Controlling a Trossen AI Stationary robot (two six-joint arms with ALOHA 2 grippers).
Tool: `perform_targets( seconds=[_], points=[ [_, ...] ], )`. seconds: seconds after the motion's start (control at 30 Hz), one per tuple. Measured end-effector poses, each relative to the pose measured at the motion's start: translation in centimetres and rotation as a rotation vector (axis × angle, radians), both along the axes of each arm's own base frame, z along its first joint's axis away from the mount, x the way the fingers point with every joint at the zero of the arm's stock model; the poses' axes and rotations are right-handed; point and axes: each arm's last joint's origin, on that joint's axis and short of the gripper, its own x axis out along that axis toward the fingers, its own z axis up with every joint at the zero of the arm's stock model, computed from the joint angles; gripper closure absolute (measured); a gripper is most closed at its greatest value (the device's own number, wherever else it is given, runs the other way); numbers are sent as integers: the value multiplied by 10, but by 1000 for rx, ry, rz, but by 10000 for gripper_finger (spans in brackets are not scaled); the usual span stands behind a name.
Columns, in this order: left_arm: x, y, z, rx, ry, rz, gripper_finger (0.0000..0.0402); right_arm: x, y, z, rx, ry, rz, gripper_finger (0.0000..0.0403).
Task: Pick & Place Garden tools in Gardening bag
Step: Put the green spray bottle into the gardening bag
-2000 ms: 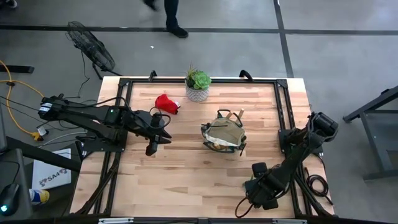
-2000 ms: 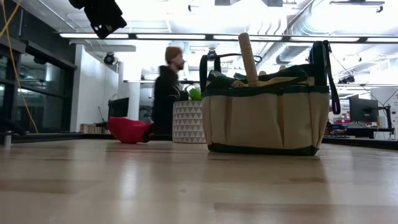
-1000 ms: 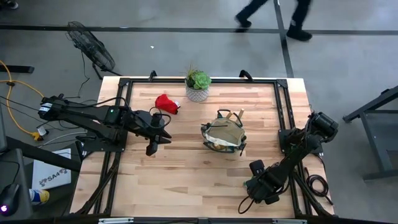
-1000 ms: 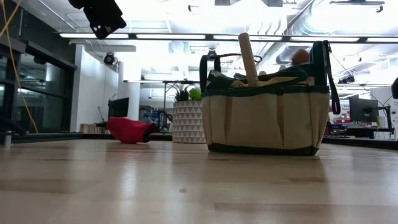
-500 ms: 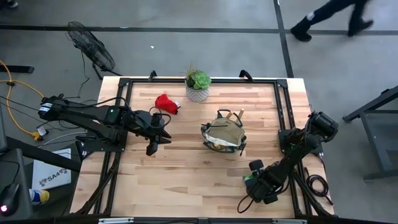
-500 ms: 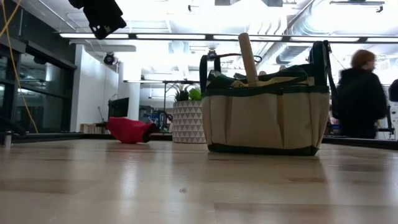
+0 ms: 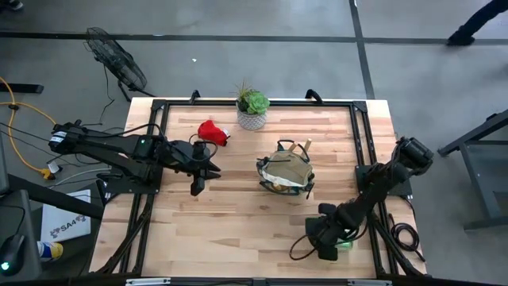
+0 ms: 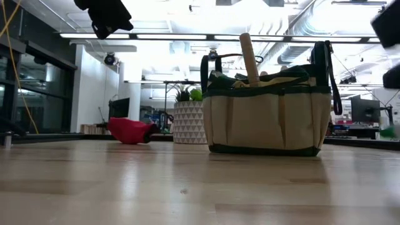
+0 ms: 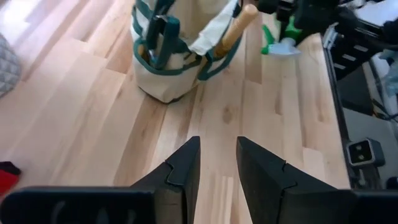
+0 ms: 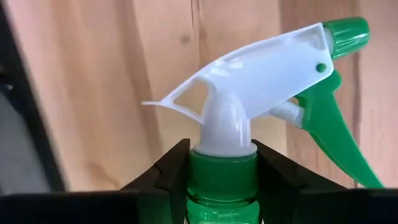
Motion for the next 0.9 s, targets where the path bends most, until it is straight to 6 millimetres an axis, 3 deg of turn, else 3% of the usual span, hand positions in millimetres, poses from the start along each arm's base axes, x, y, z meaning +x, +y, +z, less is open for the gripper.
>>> perform_targets(
  seconds=[0.33,0.67,0.9],
  points=[
    [3,1,5,18,-62,47,300,3,-14,71,130,-224,-165,276],
    [3,4,5,65,-72,119,300,4,-70,142,68,-631,-328,276],
    [3,5,5,85,-76,154,300,21,-110,164,62,-804,-327,276]
  ],
)
